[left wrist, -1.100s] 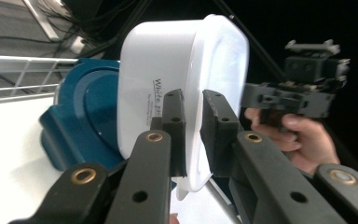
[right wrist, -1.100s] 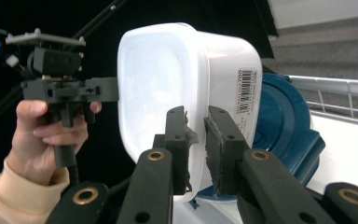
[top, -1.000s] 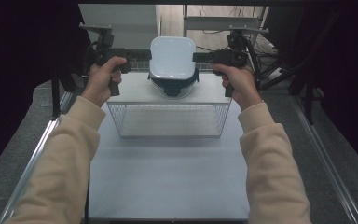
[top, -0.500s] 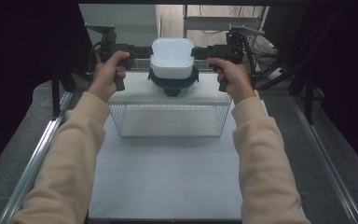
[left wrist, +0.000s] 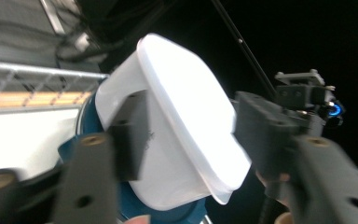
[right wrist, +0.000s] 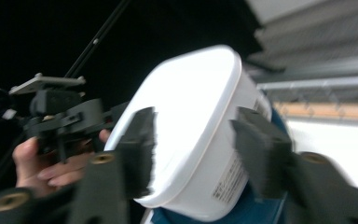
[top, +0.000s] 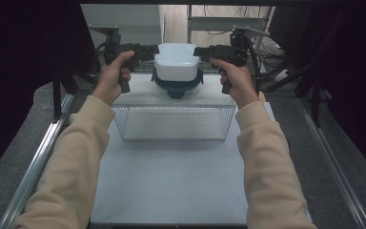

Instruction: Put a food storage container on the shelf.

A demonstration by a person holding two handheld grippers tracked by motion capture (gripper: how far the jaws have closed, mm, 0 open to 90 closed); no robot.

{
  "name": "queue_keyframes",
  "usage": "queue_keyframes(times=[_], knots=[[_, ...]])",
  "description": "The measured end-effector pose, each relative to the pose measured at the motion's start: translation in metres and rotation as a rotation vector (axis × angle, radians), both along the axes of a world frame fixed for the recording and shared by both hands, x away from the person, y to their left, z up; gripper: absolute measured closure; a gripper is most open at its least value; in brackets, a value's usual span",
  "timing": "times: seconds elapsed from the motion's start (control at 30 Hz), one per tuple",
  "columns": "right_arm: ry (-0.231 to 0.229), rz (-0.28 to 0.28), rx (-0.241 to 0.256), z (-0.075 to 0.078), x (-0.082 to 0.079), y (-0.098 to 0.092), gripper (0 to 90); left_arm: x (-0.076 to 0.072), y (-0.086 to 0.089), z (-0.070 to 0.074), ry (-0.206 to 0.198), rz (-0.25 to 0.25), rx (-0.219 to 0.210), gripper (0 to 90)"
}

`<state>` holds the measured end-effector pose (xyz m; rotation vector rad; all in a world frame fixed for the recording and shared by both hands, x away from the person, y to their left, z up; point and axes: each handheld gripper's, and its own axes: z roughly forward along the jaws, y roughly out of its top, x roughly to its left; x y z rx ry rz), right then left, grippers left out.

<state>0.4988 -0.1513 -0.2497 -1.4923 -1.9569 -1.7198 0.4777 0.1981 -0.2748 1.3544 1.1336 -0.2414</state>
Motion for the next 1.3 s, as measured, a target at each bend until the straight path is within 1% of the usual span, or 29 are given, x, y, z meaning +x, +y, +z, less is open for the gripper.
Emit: queue_keyframes(times=[0.03, 0.07, 0.13, 0.17, 0.23, 0.27, 0.33, 0.37, 0.4, 0.47, 0.5, 0.6, 0.63, 0.7, 0.73, 0.77, 0.83, 0.87, 0.9, 0.93, 0.97, 1.0, 1.07, 1.13, 1.17, 1.2, 1.23, 1.27, 1.3], knots=[[-0.031, -0.016, -0.011, 0.003, -0.003, -0.001, 37.6, -0.003, 0.001, 0.002, -0.019, 0.006, 0.008, 35.5], [-0.031, -0.016, -0.011, 0.003, -0.003, -0.001, 37.6, -0.003, 0.001, 0.002, -0.019, 0.006, 0.008, 32.9], [-0.095, -0.019, -0.040, 0.010, -0.011, -0.005, 33.8, -0.012, 0.005, 0.008, -0.063, 0.023, 0.046, 31.1], [-0.142, 0.008, -0.059, 0.015, -0.021, -0.010, 31.0, -0.018, 0.007, 0.011, -0.090, 0.024, 0.067, 29.5], [-0.185, 0.027, -0.084, 0.018, -0.030, -0.016, 29.0, -0.037, 0.011, 0.018, -0.166, 0.043, 0.166, 28.1], [-0.203, 0.040, -0.102, 0.019, -0.036, -0.019, 28.1, -0.045, 0.012, 0.019, -0.196, 0.047, 0.193, 28.0], [-0.243, 0.054, -0.146, 0.017, -0.049, -0.029, 27.5, -0.061, 0.015, 0.018, -0.232, 0.038, 0.207, 27.3], [-0.253, 0.058, -0.163, 0.016, -0.054, -0.032, 27.1, -0.061, 0.015, 0.018, -0.232, 0.038, 0.207, 27.2], [-0.275, 0.062, -0.182, 0.012, -0.061, -0.037, 27.0, -0.079, 0.018, 0.014, -0.261, 0.018, 0.209, 26.9], [-0.290, 0.066, -0.204, 0.005, -0.071, -0.045, 26.8, -0.094, 0.020, 0.009, -0.288, 0.030, 0.246, 26.8], [-0.290, 0.066, -0.204, 0.005, -0.071, -0.045, 26.8, -0.094, 0.020, 0.009, -0.288, 0.030, 0.246, 26.7], [-0.322, 0.082, -0.238, -0.013, -0.093, -0.057, 26.8, -0.124, 0.018, -0.010, -0.332, 0.016, 0.312, 26.3], [-0.334, 0.087, -0.247, -0.017, -0.100, -0.060, 26.8, -0.124, 0.018, -0.010, -0.332, 0.016, 0.312, 26.2], [-0.349, 0.098, -0.247, -0.024, -0.112, -0.063, 26.8, -0.139, 0.015, -0.024, -0.341, 0.011, 0.345, 26.0], [-0.357, 0.099, -0.249, -0.026, -0.117, -0.064, 26.8, -0.139, 0.015, -0.024, -0.341, 0.011, 0.345, 25.9], [-0.374, 0.104, -0.256, -0.030, -0.125, -0.066, 26.8, -0.149, 0.014, -0.033, -0.340, 0.004, 0.353, 25.7], [-0.378, 0.106, -0.262, -0.032, -0.130, -0.067, 26.8, -0.153, 0.013, -0.038, -0.340, 0.000, 0.361, 25.7], [-0.388, 0.108, -0.271, -0.035, -0.136, -0.068, 26.8, -0.159, 0.012, -0.044, -0.344, 0.001, 0.378, 25.7], [-0.405, 0.112, -0.287, -0.044, -0.150, -0.071, 26.8, -0.167, 0.010, -0.054, -0.348, -0.003, 0.402, 25.7], [-0.405, 0.112, -0.287, -0.044, -0.150, -0.071, 26.8, -0.167, 0.010, -0.054, -0.348, -0.003, 0.402, 25.6], [-0.413, 0.118, -0.289, -0.052, -0.159, -0.074, 26.9, -0.173, 0.010, -0.061, -0.351, -0.007, 0.412, 25.6], [-0.413, 0.118, -0.289, -0.052, -0.159, -0.074, 26.9, -0.177, 0.010, -0.067, -0.350, -0.003, 0.410, 25.6], [-0.426, 0.125, -0.314, -0.067, -0.173, -0.078, 27.2, -0.188, 0.010, -0.085, -0.336, -0.010, 0.390, 25.7], [-0.427, 0.119, -0.339, -0.077, -0.179, -0.079, 27.2, -0.195, 0.008, -0.100, -0.321, -0.012, 0.400, 25.7], [-0.426, 0.119, -0.349, -0.084, -0.183, -0.080, 27.2, -0.197, 0.008, -0.105, -0.316, -0.016, 0.405, 25.6], [-0.426, 0.119, -0.349, -0.084, -0.183, -0.080, 27.2, -0.197, 0.008, -0.105, -0.316, -0.016, 0.405, 25.6], [-0.418, 0.120, -0.354, -0.097, -0.189, -0.082, 27.2, -0.201, 0.007, -0.112, -0.310, -0.017, 0.415, 25.6], [-0.418, 0.120, -0.354, -0.097, -0.189, -0.082, 27.2, -0.204, 0.007, -0.118, -0.302, -0.014, 0.424, 25.6], [-0.407, 0.120, -0.360, -0.109, -0.194, -0.084, 27.2, -0.209, 0.004, -0.129, -0.295, -0.018, 0.461, 25.5]])
